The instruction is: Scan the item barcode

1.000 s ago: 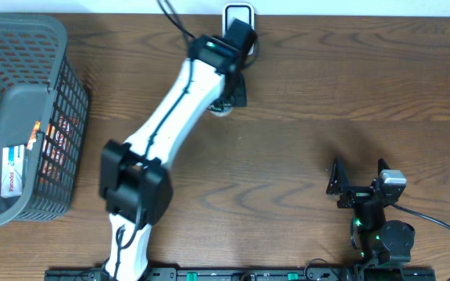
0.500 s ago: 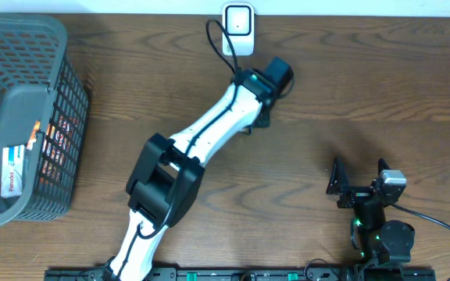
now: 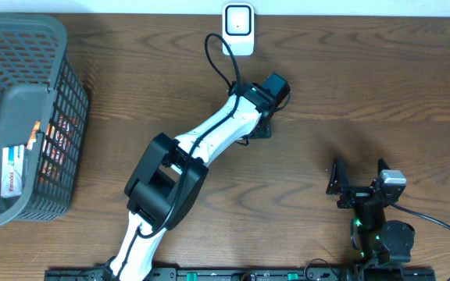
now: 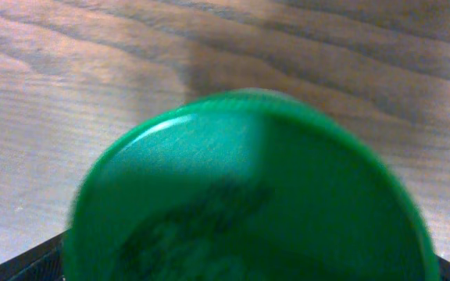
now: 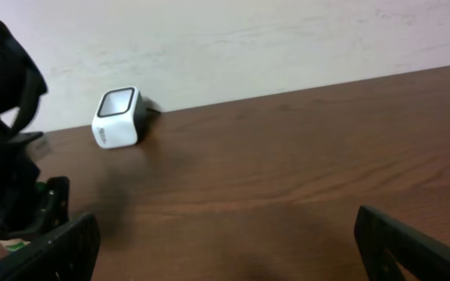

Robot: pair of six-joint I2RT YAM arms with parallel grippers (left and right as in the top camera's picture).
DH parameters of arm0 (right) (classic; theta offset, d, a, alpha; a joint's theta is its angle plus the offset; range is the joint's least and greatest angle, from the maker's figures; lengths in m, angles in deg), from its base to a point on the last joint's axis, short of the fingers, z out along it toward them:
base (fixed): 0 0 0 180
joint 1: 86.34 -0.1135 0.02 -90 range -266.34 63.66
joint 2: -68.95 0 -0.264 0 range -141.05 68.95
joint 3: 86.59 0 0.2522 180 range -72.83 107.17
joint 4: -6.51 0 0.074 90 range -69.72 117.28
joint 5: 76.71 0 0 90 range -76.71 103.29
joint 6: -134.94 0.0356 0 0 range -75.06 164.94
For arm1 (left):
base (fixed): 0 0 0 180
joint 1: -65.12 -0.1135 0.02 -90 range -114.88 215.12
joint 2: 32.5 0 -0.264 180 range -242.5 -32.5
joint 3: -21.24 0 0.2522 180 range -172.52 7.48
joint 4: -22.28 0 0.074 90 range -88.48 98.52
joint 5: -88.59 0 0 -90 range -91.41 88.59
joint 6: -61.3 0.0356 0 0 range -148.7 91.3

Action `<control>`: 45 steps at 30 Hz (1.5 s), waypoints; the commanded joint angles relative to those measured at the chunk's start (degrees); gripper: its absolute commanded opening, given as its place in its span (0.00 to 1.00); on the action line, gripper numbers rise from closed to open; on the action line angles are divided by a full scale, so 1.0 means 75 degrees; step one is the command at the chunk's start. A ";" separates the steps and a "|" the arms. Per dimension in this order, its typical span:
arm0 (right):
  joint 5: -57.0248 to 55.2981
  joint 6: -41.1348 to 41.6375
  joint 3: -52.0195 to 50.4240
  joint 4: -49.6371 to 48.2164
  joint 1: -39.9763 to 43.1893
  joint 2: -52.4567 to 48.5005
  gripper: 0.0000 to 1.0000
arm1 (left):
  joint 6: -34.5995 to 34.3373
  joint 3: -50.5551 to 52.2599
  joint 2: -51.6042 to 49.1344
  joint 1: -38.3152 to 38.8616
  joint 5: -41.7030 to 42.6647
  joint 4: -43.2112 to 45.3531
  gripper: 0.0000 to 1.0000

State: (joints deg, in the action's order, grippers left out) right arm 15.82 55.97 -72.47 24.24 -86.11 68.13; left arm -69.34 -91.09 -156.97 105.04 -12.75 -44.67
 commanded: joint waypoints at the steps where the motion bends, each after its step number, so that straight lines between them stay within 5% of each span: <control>1: -0.0073 -0.0111 -0.0009 0.0023 -0.0064 0.0058 0.99 | 0.0350 -0.0490 0.1207 -0.0012 -0.0157 -0.0268 0.98; 6: -0.0073 -0.0111 -0.0009 0.0023 -0.0064 0.0058 0.99 | 0.1169 -0.1160 0.3547 -0.0539 -0.0796 -0.0962 0.98; 9: -0.0073 -0.0111 -0.0009 0.0023 -0.0064 0.0058 0.99 | 0.1996 -0.1641 0.4986 -0.1830 -0.0790 -0.1067 0.98; 17: -0.0073 -0.0111 -0.0009 0.0023 -0.0064 0.0058 0.99 | 0.1708 -0.2052 0.6306 -0.8705 0.0606 -0.2317 0.98; 21: -0.0073 -0.0111 -0.0009 0.0023 -0.0064 0.0058 0.99 | 0.1667 -0.1670 0.5721 -1.0687 0.2055 -0.2454 0.98; 38: -0.0073 -0.0111 -0.0009 0.0023 -0.0064 0.0058 0.99 | 0.0408 -0.0743 0.1938 -0.9742 0.1469 -0.1754 0.98; 45: -0.0073 -0.0111 -0.0009 0.0023 -0.0064 0.0058 0.99 | -0.0592 -0.0743 0.0632 -0.9227 0.0221 -0.1751 0.99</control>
State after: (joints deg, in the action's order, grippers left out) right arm 15.82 55.97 -72.47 24.24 -86.27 68.13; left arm -69.14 -96.38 -149.32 35.05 -5.27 -57.58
